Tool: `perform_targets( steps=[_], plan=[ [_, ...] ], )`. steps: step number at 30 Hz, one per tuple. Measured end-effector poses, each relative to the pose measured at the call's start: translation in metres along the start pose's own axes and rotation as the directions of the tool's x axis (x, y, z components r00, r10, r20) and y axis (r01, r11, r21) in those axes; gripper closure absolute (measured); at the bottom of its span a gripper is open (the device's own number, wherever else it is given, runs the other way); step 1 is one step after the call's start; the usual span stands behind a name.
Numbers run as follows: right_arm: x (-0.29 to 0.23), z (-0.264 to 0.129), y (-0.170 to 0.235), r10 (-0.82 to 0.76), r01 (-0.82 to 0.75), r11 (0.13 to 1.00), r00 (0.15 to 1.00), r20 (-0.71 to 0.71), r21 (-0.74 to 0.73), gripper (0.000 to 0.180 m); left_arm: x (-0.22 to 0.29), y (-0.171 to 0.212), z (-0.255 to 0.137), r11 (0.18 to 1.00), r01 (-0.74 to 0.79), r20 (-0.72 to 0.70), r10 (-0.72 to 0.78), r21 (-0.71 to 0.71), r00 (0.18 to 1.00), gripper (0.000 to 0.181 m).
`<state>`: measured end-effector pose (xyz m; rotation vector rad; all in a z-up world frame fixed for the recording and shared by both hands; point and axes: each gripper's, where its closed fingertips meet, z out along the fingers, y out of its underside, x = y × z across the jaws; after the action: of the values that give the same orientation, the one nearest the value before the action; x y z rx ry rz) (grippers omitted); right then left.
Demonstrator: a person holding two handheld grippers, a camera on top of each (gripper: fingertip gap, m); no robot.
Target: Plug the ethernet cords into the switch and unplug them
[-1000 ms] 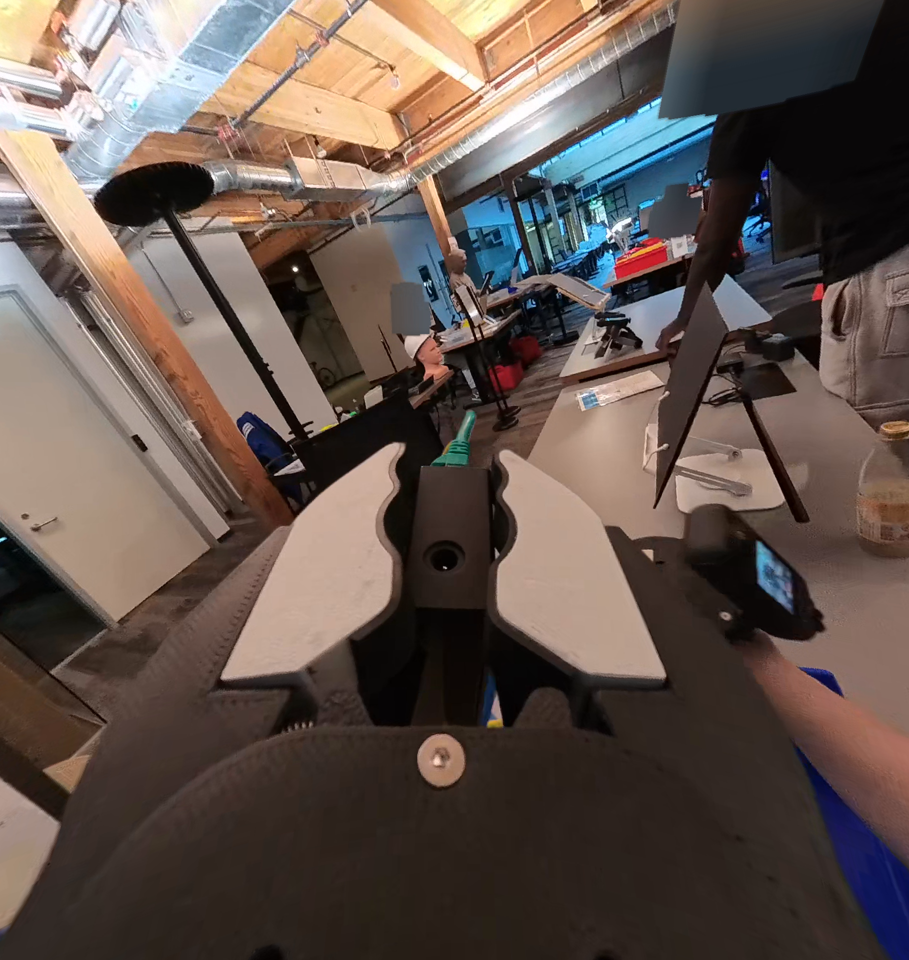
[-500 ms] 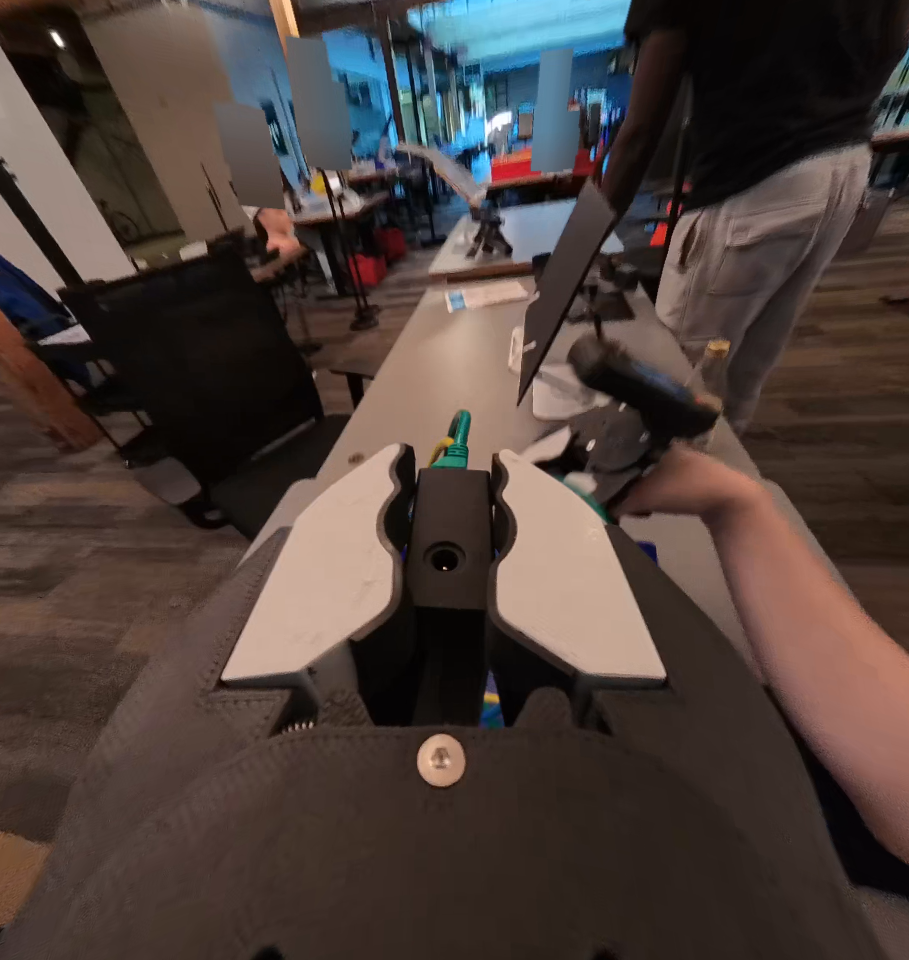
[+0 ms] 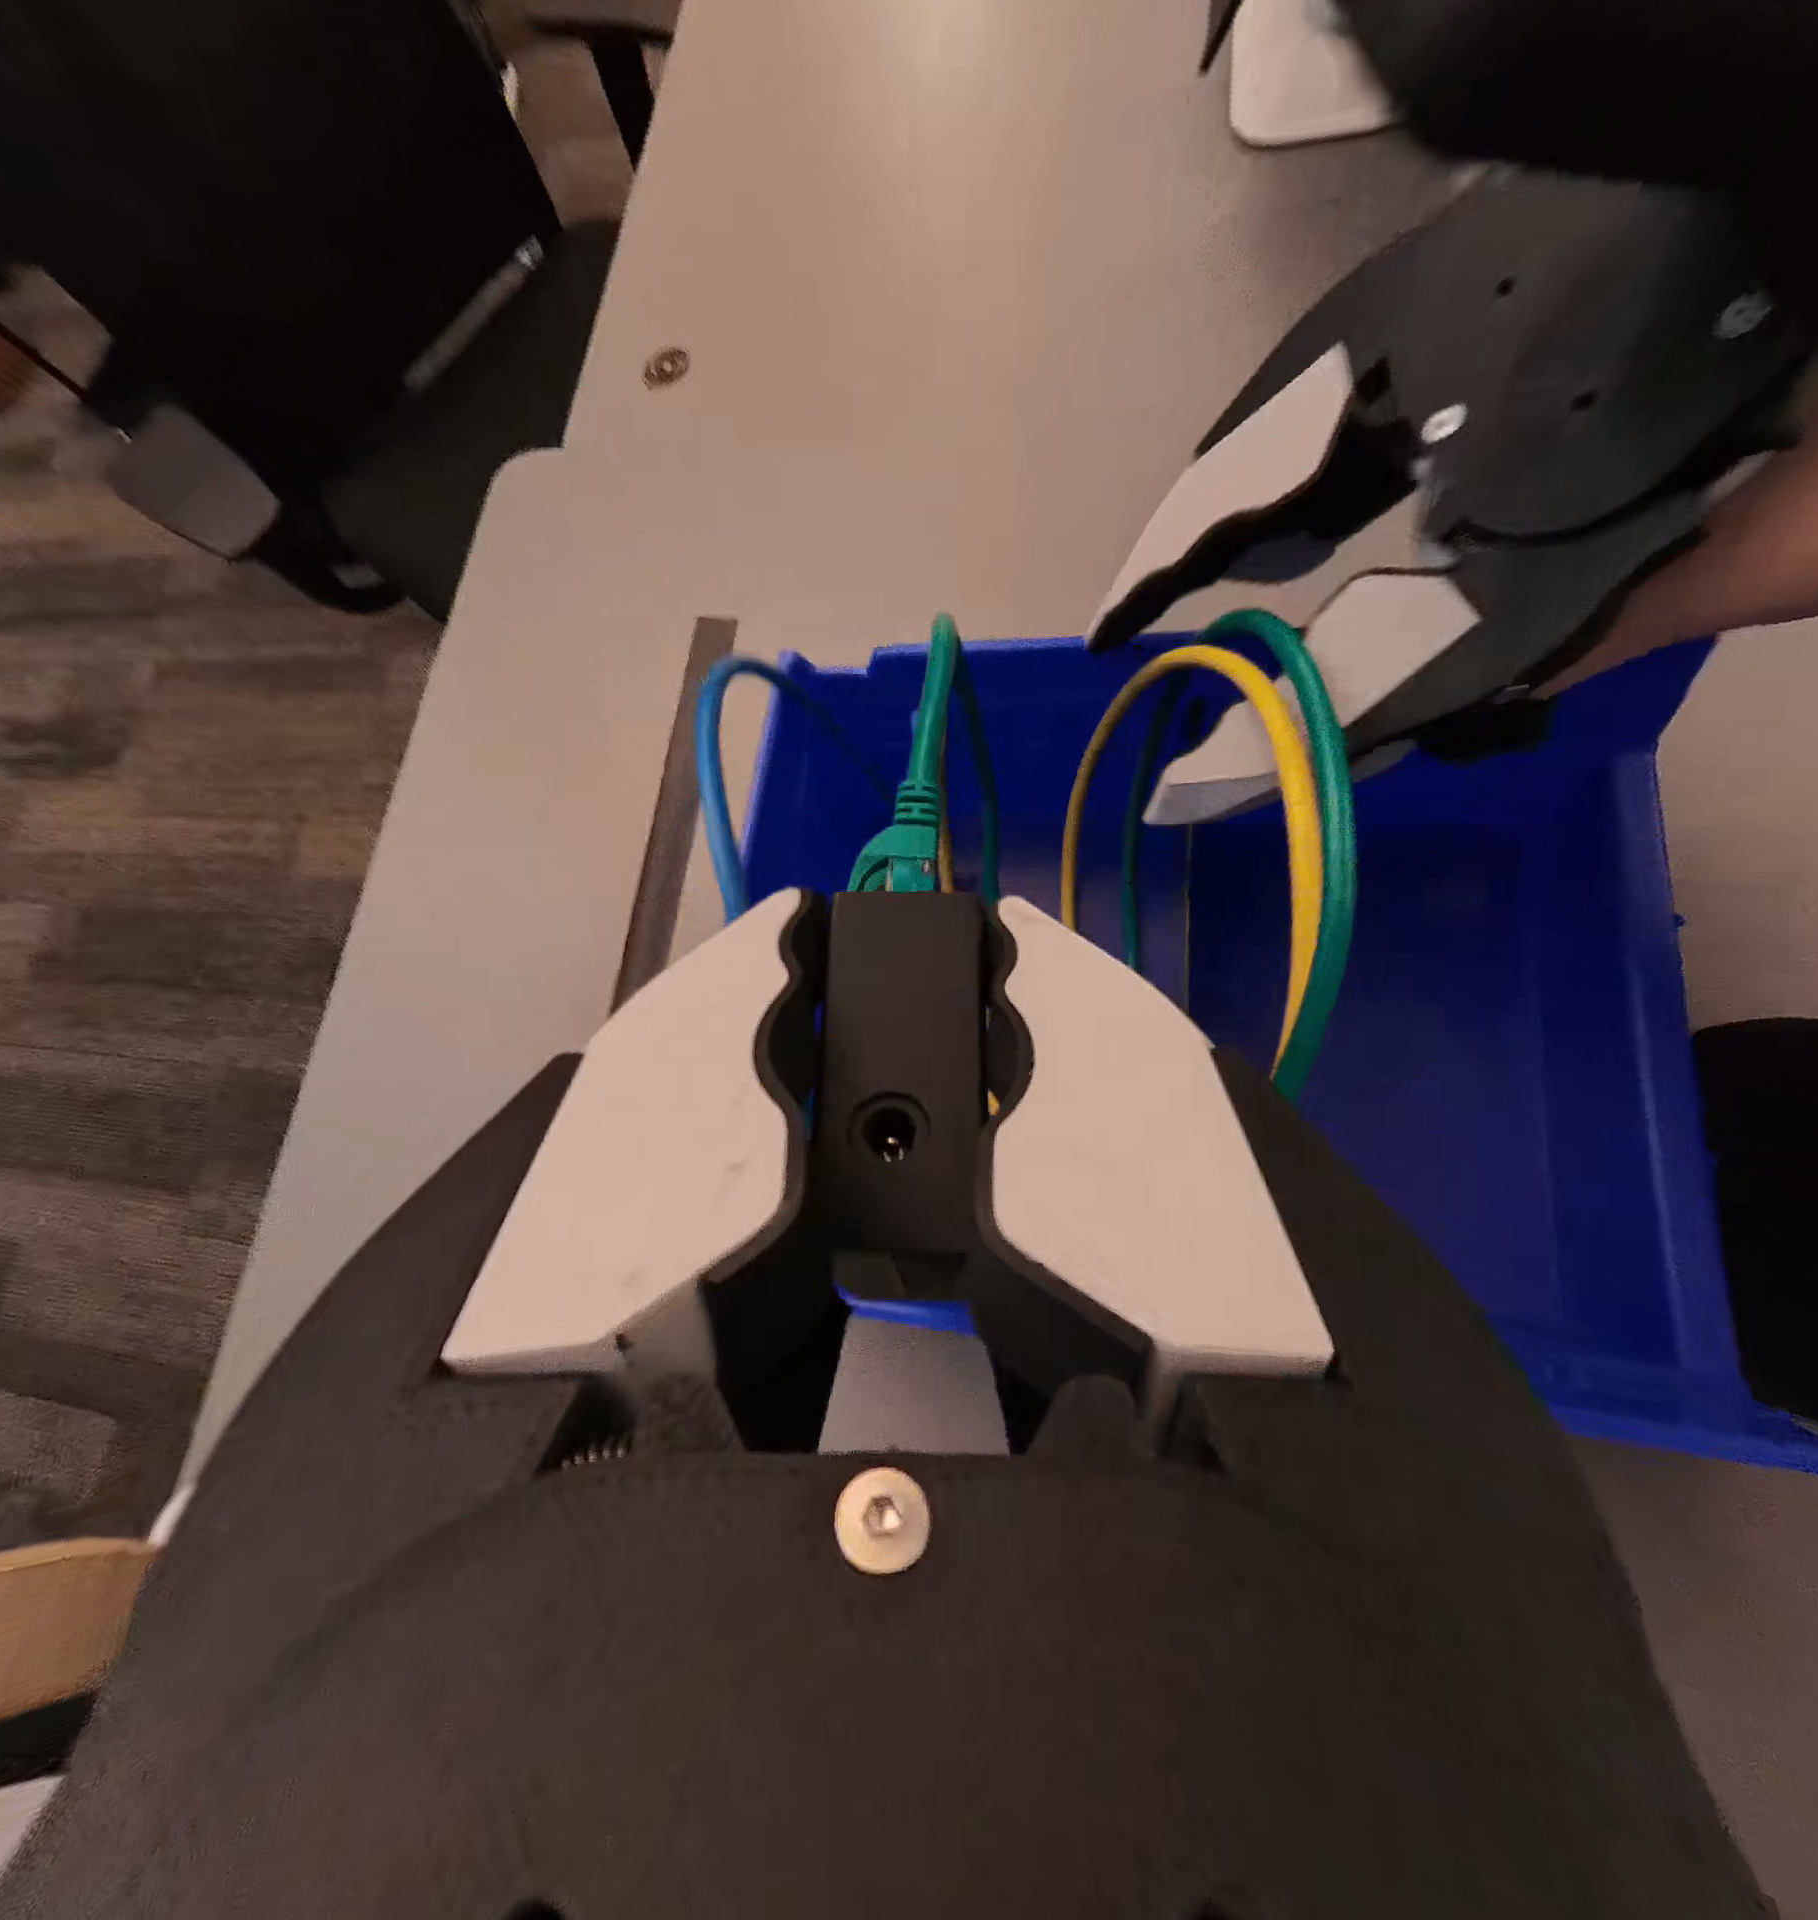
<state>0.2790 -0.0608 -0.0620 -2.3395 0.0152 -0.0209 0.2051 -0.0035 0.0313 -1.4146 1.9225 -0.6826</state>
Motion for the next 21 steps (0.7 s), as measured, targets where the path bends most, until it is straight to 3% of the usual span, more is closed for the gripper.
perform_targets(
  steps=[5,9,13,21],
  plan=[
    [0.002,-0.039,0.025,0.069,-0.075,0.992,0.996,-0.064,-0.098,0.107,-0.008,0.014,0.018,0.997,0.05,-0.008,-0.05,-0.053,0.999,0.153],
    [0.011,-0.072,0.022,0.2,-0.2,0.98,0.975,-0.098,0.005,0.107,-0.014,0.034,0.022,0.986,0.148,-0.025,-0.15,-0.076,0.988,0.153],
    [0.024,-0.076,0.017,0.26,-0.253,0.965,0.958,-0.121,0.07,0.107,-0.018,0.058,0.02,0.968,0.229,-0.053,-0.235,-0.103,0.97,0.153],
    [0.026,-0.074,0.01,0.245,-0.236,0.968,0.962,-0.123,0.085,0.108,-0.027,0.035,-0.04,0.898,0.418,-0.211,-0.386,0.139,0.898,0.129]
  ],
)
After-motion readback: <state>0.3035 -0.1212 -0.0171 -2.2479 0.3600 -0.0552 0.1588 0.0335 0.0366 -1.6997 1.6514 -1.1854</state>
